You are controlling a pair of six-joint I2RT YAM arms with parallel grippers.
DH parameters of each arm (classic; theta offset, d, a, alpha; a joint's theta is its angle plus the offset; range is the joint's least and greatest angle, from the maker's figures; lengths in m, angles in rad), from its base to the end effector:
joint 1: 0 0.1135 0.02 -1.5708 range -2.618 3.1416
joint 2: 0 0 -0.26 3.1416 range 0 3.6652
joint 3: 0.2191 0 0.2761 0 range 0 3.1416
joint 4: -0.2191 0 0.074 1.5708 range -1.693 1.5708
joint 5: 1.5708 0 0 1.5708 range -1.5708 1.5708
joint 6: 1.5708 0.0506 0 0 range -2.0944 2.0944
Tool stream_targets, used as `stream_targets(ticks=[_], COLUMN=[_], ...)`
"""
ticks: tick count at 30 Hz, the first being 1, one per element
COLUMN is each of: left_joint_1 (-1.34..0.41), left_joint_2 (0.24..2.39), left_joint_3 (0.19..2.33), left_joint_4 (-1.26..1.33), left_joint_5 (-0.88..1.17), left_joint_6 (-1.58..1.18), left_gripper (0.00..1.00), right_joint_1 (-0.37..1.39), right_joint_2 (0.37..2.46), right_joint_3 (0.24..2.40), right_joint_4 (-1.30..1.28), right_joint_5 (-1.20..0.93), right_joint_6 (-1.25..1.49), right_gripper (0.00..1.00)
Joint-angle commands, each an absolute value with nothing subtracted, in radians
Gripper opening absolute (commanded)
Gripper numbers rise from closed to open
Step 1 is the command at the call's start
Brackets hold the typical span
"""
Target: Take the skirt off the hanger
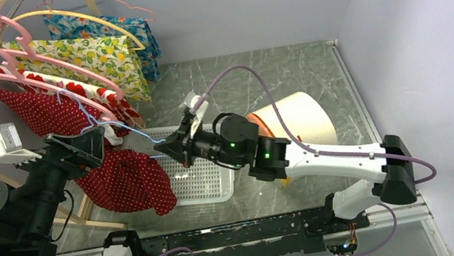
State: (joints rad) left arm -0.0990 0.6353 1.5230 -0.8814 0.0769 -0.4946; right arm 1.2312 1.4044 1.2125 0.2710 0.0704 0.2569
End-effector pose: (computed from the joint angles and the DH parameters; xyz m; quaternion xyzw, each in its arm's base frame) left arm 0.0581 -0.0097 0.5155 -0.1117 0.6960 -0.2332 0.6699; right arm 0.1289 0.3543 0.3873 -0.2946 0.6114 0.4796 0.5562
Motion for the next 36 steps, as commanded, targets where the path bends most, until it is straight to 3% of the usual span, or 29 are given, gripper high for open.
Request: stream_targets(ticks=[1,10,20,25,28,30,31,34,36], left_joint_1=[-0.092,-0.091,-0.092,-0.092,-0.092,-0.092,-0.092,-0.092,-0.092], left_joint_2=[0.664,0.744,0.729,0.724,0.711,0.706,0.702,0.686,0.679], left_joint_3=[1.491,1.523,1.43,1.433,1.424,1.434,1.434,1.426,1.425], left_joint_4=[-0.84,-0.835,-0.807,-0.803,-0.782,-0.787,-0.79,-0.793,-0.782], left_joint_5=[0.159,0.111,0.087,0.072,0.086,0.078,0.069,0.035,0.029], left_joint_6=[-0.517,-0.469,-0.481,-0.47,-0.479,-0.476,-0.475,-0.486,-0.497], left_gripper=[0.85,0.58,0.52,0.33,0.08,0.07,0.07,0.07,0.07], right_joint_1=[1.222,1.2,1.198,1.197,1.199,1.199,1.198,1.198,1.198], right_joint_2=[1.305,1.214,1.185,1.183,1.209,1.215,1.214,1.193,1.17], right_joint_3=[1.139,1.053,1.034,1.022,1.064,1.104,1.126,1.199,1.236], right_joint_4=[0.397,0.461,0.479,0.51,0.463,0.391,0.337,0.159,0.039], right_joint_5=[0.032,-0.037,-0.163,-0.218,-0.258,-0.25,-0.243,-0.16,-0.078], right_joint_6=[0.242,0.248,0.262,0.265,0.258,0.271,0.27,0.261,0.265], right_gripper=[0.0,0.0,0.0,0.0,0.0,0.0,0.04,0.33,0.45])
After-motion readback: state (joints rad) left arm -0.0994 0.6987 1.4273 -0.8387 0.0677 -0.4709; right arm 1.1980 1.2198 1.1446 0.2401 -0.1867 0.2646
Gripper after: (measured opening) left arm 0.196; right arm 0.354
